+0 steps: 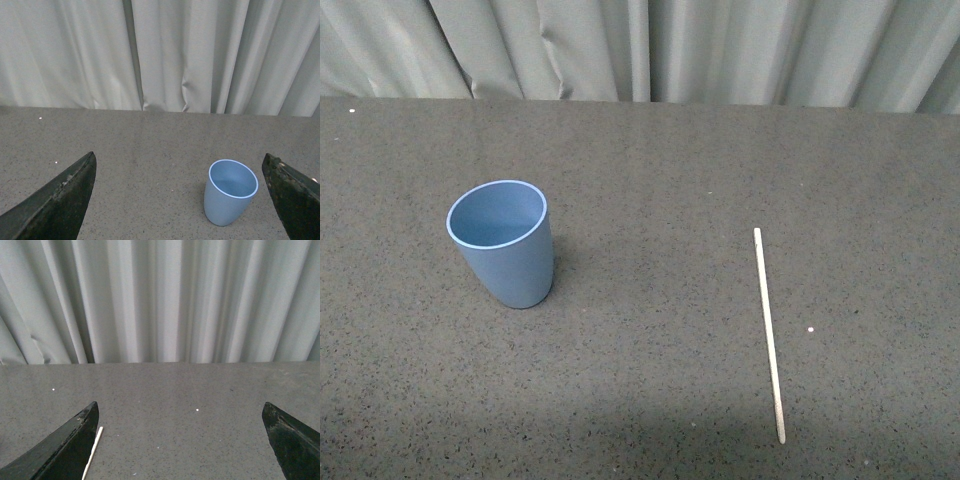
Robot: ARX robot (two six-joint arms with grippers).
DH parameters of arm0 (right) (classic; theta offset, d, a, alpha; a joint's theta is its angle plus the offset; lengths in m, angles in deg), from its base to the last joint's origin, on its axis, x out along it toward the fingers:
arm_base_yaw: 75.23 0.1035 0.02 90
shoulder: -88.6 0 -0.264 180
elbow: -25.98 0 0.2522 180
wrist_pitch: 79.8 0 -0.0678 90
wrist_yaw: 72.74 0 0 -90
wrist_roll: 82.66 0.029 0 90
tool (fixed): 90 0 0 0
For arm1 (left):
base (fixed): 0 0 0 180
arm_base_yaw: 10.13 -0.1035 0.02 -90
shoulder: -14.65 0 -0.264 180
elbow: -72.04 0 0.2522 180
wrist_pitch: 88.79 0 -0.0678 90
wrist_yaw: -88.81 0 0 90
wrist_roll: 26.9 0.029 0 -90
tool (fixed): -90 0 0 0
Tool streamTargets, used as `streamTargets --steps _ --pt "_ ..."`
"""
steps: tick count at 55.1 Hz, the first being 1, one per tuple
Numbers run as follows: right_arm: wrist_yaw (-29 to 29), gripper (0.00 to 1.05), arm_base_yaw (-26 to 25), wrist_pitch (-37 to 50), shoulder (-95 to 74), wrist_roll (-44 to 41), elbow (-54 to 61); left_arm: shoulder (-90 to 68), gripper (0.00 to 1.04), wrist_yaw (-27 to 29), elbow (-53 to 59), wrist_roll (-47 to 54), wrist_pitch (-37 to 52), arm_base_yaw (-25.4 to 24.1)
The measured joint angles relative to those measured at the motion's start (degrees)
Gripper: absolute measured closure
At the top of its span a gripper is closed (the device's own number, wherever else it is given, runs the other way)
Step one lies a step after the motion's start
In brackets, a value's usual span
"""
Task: Transfer chopsticks to blue cup
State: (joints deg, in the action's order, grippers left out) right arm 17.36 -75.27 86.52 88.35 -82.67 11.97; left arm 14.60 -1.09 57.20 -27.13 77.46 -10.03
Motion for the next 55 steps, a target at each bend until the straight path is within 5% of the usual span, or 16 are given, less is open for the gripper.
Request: streamTargets --steps 55 --pt "-0.02 0.09 0.0 0.0 0.0 0.0 0.0 0.0 0.07 -0.04 0.0 0.0 0.0 0.0"
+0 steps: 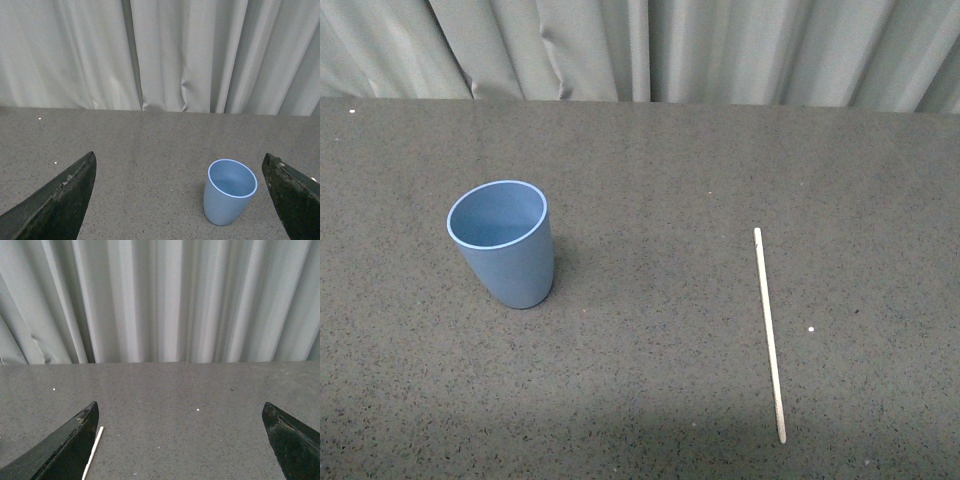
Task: Transfer chopsticks to blue cup
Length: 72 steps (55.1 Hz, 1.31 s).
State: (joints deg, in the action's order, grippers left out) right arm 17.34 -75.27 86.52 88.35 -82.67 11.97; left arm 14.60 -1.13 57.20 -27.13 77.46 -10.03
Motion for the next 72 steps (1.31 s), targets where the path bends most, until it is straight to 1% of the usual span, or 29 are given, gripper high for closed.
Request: streamTargets --steps 3,4,5,6,8,9,11,15,21,25,29,34,37,44,48,51,64,72 --pt "0.0 0.09 0.0 0.0 0.0 0.0 0.0 0.0 0.07 0.0 0.0 0.02 0.0 0.0" --pt "-1.14 0.09 0.37 0.07 -0.09 -0.81 0.0 0.0 0.07 0.0 0.0 0.02 0.0 0.0" --pt "-4.11 0.09 1.25 0.42 -0.52 -2.78 0.0 0.0 0.07 0.0 0.0 0.0 0.0 0.0" --pt "-5.92 0.09 1.81 0.63 -0.83 -3.89 0.0 0.0 0.07 -0.04 0.0 0.02 0.0 0.0" --pt "-12.37 0.09 4.17 1.2 -2.75 -8.81 -0.13 0.0 0.07 -0.02 0.0 0.0 0.0 0.0" --pt "-13.62 0.09 4.55 1.4 -3.41 -9.46 -0.13 0.0 0.07 0.09 0.0 0.02 0.0 0.0" --pt "-15.41 0.09 5.44 2.38 -6.38 -14.64 -0.13 0.0 0.07 0.09 0.0 0.0 0.0 0.0" --pt "-14.08 0.09 5.46 4.5 -12.2 -18.18 -0.59 0.0 0.07 0.02 0.0 0.02 0.0 0.0" --pt "-7.34 0.09 4.11 6.88 -25.27 -18.6 -3.74 0.0 0.07 0.02 0.0 0.0 0.0 0.0" --pt "-3.37 0.09 3.78 9.55 -35.5 -17.38 -6.75 0.0 0.07 0.0 0.0 0.0 0.0 0.0" --pt "-1.27 0.09 4.26 11.93 -45.75 -15.26 -10.36 0.0 0.07 0.04 0.0 0.0 0.0 0.0" --pt "-0.85 0.09 5.84 13.4 -58.07 -12.33 -15.39 0.0 0.07 0.02 0.0 0.0 0.0 0.0" --pt "-1.29 0.09 7.65 13.75 -68.54 -7.96 -20.55 0.0 0.07 0.0 0.0 0.0 0.0 0.0" --pt "-1.05 0.09 10.99 9.68 -85.85 0.72 -31.15 0.0 0.07 0.0 0.0 0.0 0.0 0.0" --pt "-0.5 0.09 12.04 7.63 -90.77 3.15 -34.49 0.0 0.07 0.02 0.0 0.0 0.0 0.0" --pt "0.02 0.09 13.4 5.01 -97.22 6.64 -39.15 0.0 0.07 0.02 0.0 0.0 0.0 0.0" --pt "0.04 0.09 15.72 -1.2 -109.94 14.47 -49.88 0.0 0.07 0.0 0.0 0.02 0.0 0.0" --pt "0.15 0.09 16.81 -4.72 -114.84 17.51 -54.69 0.0 0.07 0.0 0.0 0.0 0.0 0.0"
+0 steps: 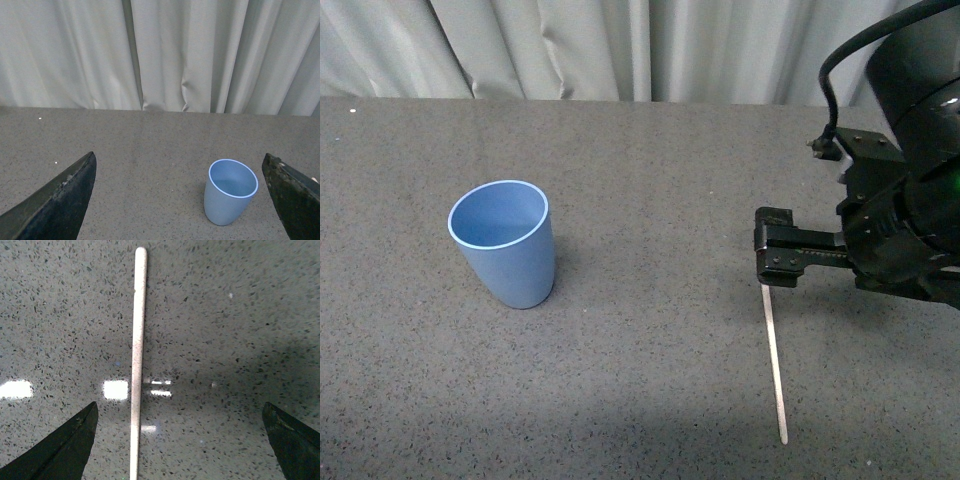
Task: Transfer chopsticks to blue cup
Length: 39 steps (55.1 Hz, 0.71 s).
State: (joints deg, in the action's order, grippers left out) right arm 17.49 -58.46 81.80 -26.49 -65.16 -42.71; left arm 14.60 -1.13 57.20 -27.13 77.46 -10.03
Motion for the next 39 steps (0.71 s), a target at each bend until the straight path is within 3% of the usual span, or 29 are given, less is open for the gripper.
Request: streamTargets --steps 22,39 --pt "-0.11 0.11 2.05 -7.82 -9.27 0.52 -10.64 0.0 0.07 0.02 0.0 0.02 0.0 0.0" --pt "-2.56 0.56 2.73 -13.2 -12.92 -0.63 -16.55 0.0 0.07 0.02 0.0 0.0 0.0 0.0"
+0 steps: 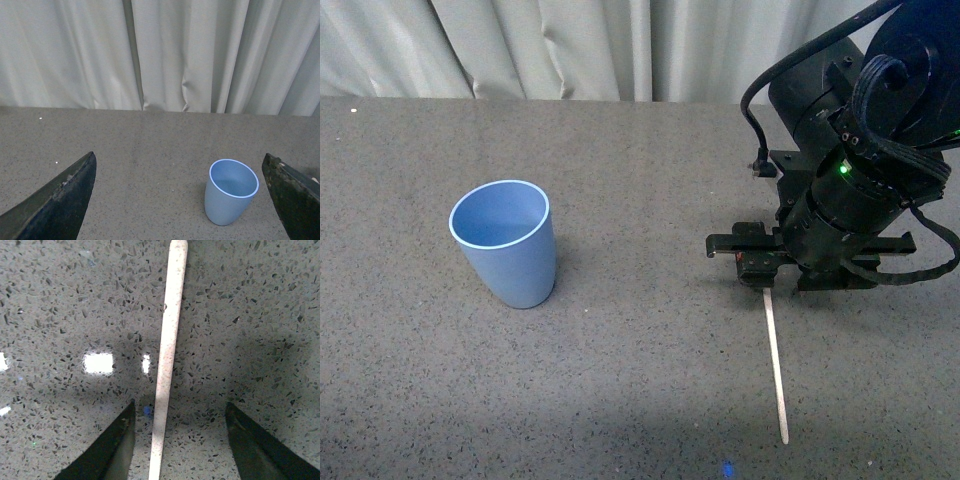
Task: Transfer chopsticks to blue cup
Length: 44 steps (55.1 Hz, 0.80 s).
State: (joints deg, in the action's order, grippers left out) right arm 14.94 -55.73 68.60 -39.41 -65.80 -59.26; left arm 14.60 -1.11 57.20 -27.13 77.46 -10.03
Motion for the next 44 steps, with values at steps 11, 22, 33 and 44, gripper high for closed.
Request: streamTargets --steps 11,22,33,44 --pt "-0.76 0.82 -0.26 -1.22 -0.37 0.04 -0.61 0.0 0.07 -0.02 0.0 0.02 0.0 0.0" --pt "0.59 1.04 -1.29 1.03 0.85 0.11 0.94 0.0 0.07 0.0 0.0 0.02 0.0 0.0" --pt "6.05 1.04 -2.32 17.88 12.17 0.0 10.82 0.0 0.07 -0.02 0.0 0.0 0.0 0.0" --pt "12.31 1.04 0.2 40.94 22.58 -0.48 15.96 0.0 0.07 -0.02 0.0 0.0 0.0 0.0"
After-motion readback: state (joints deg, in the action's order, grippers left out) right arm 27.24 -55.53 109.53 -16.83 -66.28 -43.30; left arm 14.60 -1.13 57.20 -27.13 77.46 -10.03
